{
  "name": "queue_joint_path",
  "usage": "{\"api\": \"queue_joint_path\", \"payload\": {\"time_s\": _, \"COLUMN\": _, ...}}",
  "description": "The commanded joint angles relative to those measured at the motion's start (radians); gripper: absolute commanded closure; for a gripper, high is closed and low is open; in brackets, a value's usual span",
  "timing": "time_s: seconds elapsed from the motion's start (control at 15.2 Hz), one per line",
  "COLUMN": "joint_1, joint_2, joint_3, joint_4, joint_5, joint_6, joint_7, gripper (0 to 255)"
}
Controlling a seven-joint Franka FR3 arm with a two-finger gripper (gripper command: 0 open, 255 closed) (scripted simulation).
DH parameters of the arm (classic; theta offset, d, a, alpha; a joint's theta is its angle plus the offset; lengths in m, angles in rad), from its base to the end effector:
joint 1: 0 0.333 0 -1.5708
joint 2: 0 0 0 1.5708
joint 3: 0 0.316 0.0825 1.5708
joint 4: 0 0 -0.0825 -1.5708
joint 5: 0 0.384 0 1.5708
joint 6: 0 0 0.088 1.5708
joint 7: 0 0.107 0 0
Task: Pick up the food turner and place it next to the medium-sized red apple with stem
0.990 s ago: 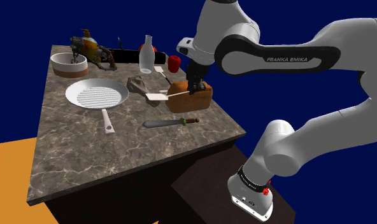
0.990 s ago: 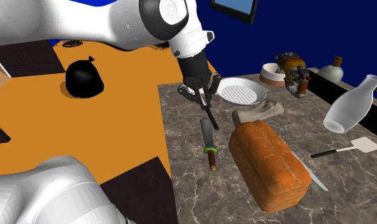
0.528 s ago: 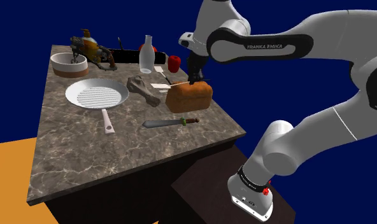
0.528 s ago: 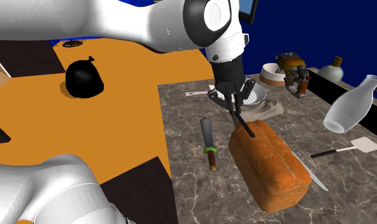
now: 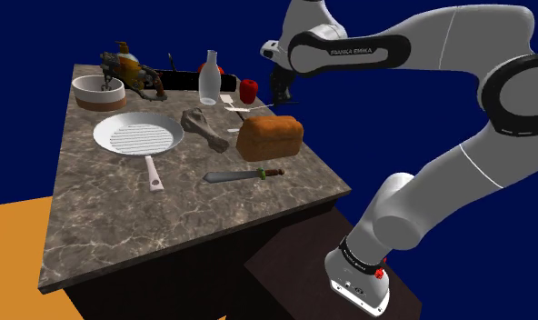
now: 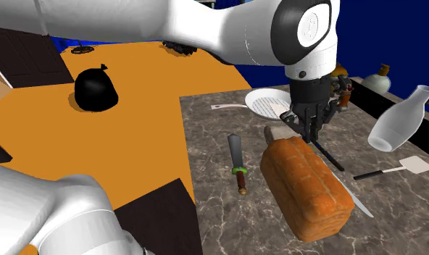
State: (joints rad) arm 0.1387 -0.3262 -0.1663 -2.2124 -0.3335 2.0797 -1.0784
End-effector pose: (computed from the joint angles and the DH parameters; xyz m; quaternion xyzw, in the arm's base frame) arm 0.4756 -0.0360 0.5295 0.8179 0.5534 0.0154 0.1569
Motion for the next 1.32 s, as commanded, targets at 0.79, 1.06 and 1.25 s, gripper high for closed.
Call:
{"api": "queue_joint_path", "payload": {"time_s": 0.79, "joint_1": -0.098, "joint_2": 0.427, "joint_3": -0.173, "joint_4": 0.449, "joint_5": 0.169, "joint_6": 0.039, "joint_7": -0.337, "gripper": 255}}
{"api": "queue_joint_path", "payload": {"time_s": 1.06, "joint_1": -0.156, "joint_2": 0.576, "joint_3": -0.191, "joint_4": 0.635, "joint_5": 0.252, "joint_6": 0.007, "joint_7": -0.434, "gripper": 255}}
{"api": "queue_joint_path", "payload": {"time_s": 1.25, "joint_1": -0.213, "joint_2": 0.7, "joint_3": -0.192, "joint_4": 0.804, "joint_5": 0.313, "joint_6": -0.037, "joint_7": -0.498, "gripper": 255}}
